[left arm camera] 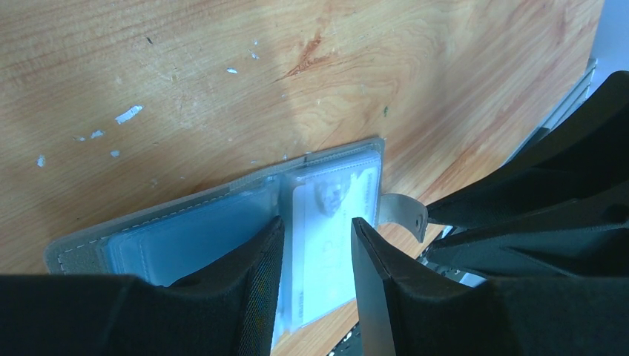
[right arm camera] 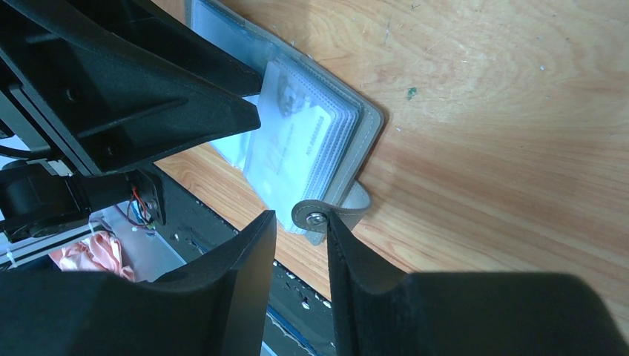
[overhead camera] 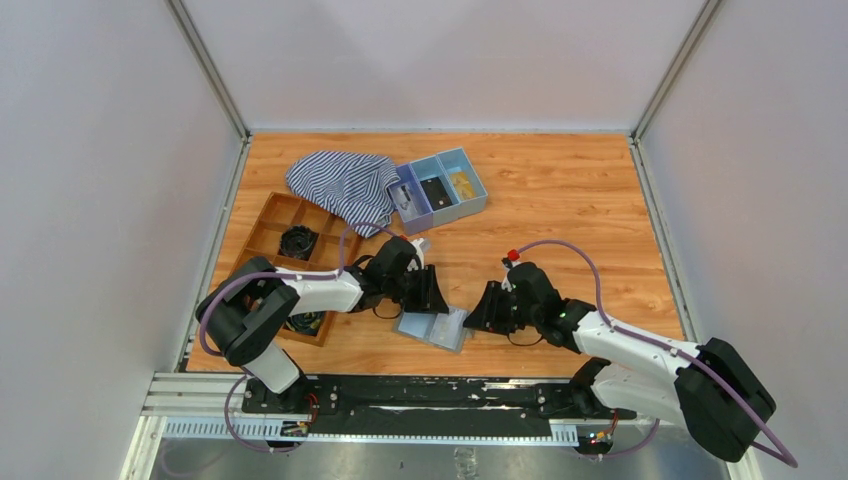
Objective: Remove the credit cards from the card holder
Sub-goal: Remove the credit card from the card holder.
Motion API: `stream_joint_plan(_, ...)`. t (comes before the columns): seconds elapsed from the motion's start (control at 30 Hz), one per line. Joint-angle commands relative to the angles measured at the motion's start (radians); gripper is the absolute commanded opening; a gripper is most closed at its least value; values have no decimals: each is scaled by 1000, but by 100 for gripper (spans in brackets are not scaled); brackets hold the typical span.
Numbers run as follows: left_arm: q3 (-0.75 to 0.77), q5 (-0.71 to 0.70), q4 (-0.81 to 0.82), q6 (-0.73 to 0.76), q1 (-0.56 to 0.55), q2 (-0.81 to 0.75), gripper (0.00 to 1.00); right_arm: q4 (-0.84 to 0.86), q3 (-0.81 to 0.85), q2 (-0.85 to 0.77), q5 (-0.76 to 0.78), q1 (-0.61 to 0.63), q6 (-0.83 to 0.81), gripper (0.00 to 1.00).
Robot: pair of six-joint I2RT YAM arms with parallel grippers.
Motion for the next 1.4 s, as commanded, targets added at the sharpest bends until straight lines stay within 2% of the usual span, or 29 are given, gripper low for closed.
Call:
stream_joint_plan(0.0, -8, -12, 1, 7, -7, -4, 41, 7, -15, -11, -3, -9, 10, 35)
stream_joint_plan(1.1, -9, -28, 3, -1, -7, -3, 35, 25, 22, 74, -27, -10, -16, 34)
stream_joint_plan(1.37, -38, -42, 2, -7, -7, -43, 35, 26, 19, -18, -18, -4, 11, 33)
